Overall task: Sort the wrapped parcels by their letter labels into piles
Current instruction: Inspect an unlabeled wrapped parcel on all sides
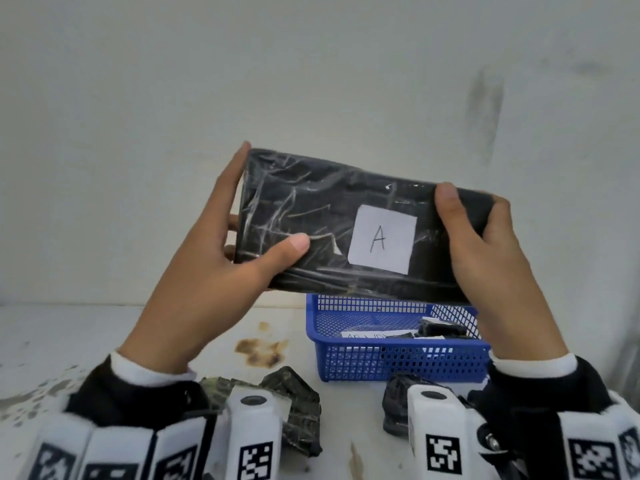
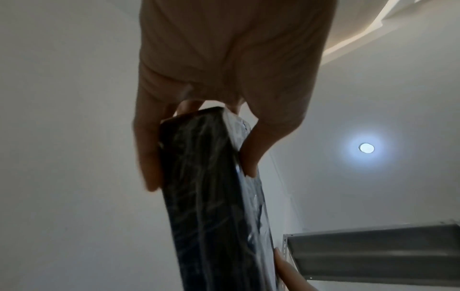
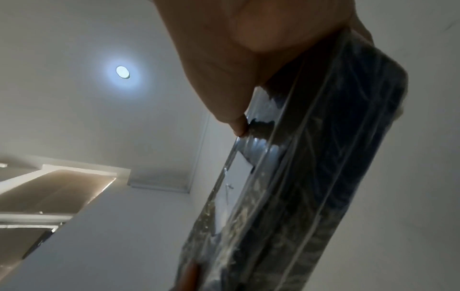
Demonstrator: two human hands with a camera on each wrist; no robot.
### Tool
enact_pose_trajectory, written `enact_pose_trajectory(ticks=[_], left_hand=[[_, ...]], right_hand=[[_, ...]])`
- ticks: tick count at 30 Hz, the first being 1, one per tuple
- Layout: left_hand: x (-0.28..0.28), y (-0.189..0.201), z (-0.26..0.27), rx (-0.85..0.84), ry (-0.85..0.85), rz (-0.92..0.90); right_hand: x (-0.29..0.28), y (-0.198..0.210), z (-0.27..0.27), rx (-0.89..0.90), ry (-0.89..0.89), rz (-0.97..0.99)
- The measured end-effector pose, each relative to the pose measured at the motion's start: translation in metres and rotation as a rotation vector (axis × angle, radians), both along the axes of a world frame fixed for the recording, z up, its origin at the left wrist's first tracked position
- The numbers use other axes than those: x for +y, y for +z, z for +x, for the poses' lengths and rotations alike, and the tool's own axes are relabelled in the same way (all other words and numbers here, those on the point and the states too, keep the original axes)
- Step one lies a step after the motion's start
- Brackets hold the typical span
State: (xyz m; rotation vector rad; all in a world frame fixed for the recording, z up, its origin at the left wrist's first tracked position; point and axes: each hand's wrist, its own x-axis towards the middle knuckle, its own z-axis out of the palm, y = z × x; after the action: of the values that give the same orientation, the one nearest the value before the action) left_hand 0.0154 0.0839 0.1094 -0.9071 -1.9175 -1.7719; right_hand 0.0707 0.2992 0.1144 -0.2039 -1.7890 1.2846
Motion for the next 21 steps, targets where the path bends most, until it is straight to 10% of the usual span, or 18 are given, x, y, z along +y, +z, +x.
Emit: enact_pose_trajectory(ticks=[4, 8, 14, 21], left_hand=[[0.000, 0.000, -0.003, 0.006, 0.028, 0.139], [0.002, -0.002, -0.004, 0.153, 0.151, 0.100], [0.015, -0.009, -0.004, 0.456, 0.233, -0.110], [0.016, -0.015, -0.010, 0.565, 0.237, -0.210]], right_hand=[[0.001, 0.000, 0.002, -0.173, -0.116, 0.172], [-0.011, -0.004, 0.006, 0.049, -0.162, 0.340], [-0.041, -0.005, 0.010, 0.126, 0.382, 0.370], [-0.035, -0.008, 0.003, 0.018, 0.444, 0.376]])
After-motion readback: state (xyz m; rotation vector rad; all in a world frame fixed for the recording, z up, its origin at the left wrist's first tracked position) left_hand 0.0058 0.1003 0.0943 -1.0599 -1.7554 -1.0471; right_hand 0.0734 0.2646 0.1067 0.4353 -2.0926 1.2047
